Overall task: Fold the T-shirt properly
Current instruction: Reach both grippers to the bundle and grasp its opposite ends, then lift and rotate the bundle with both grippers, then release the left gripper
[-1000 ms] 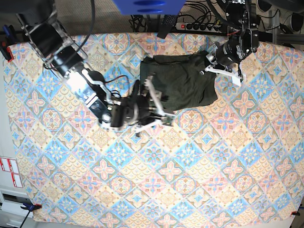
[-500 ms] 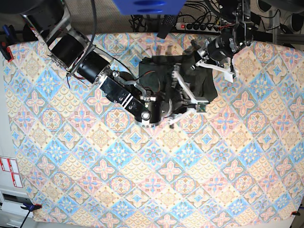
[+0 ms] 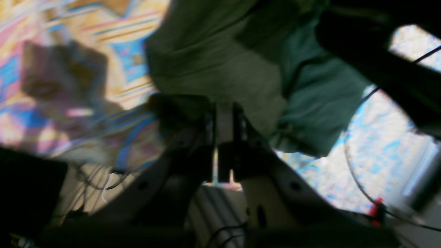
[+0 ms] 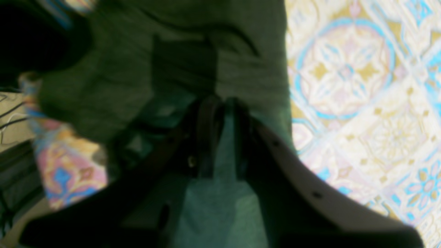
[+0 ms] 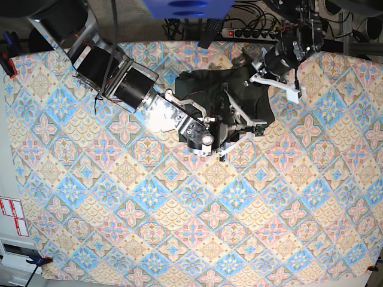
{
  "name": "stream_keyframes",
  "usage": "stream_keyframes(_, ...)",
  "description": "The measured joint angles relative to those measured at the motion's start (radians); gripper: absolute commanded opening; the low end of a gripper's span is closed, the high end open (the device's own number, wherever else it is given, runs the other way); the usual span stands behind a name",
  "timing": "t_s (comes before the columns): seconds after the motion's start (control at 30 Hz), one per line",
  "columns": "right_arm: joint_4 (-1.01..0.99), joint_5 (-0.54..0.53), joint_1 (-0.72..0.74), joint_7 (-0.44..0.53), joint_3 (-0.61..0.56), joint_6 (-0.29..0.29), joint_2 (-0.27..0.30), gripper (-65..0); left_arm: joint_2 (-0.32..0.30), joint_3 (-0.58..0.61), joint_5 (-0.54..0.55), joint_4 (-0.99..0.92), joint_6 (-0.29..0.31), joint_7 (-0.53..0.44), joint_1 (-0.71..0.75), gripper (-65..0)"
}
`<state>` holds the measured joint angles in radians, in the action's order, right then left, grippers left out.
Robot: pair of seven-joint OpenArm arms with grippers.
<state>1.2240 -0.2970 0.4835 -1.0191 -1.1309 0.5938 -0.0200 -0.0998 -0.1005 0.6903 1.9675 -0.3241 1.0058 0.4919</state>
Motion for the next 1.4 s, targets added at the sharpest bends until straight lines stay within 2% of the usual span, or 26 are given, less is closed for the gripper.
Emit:
stream_keyframes(0.1, -0.057, 0.035, -0.002, 0.066, 0.002, 0.006, -0.019, -55.9, 0.014, 0.001, 0.000, -0.044, 0.002, 0.000, -0.031, -65.0)
stream_keyframes(0.27, -0.134, 0.106, -0.002, 0.094, 0.006, 0.001, -0.019, -56.3, 0.008, 0.039, -0.008, -0.098, -0.003, -0.010, -0.037, -65.0)
stream_keyframes(0.43, -0.188, 0.114, -0.001, 0.135, 0.014, 0.001, -0.030, -56.4, 0.009, 0.087, -0.001, -0.151, -0.001, -0.004, -0.058, -65.0)
stream_keyframes(0.5, -0.202, 0.109, -0.004, 0.138, 0.051, 0.005, -0.030, -57.0, 0.009, 0.097, -0.001, -0.187, -0.001, -0.002, -0.077, -65.0)
stream_keyframes(0.67, -0.205, 0.122, -0.002, 0.132, 0.158, 0.001, -0.020, -63.2, 0.005, 0.096, 0.000, -0.228, -0.001, -0.004, -0.096, -65.0)
stream_keyframes(0.87, -0.207, 0.127, -0.005, 0.131, 0.207, 0.001, 0.035, -63.2, -0.008, 0.097, -0.050, -0.229, -0.001, 0.000, -0.138, -65.0)
stream_keyframes(1.03, -0.207, 0.125, -0.003, 0.134, 0.241, 0.004, 0.058, -63.2, -0.008, 0.097, -0.111, -0.229, -0.001, 0.000, -0.174, -65.0)
stream_keyframes(1.4, -0.201, 0.125, -0.007, 0.121, 0.250, 0.004, 0.155, -63.4, -0.009, 0.100, -0.244, -0.233, 0.000, 0.008, -0.303, -65.0)
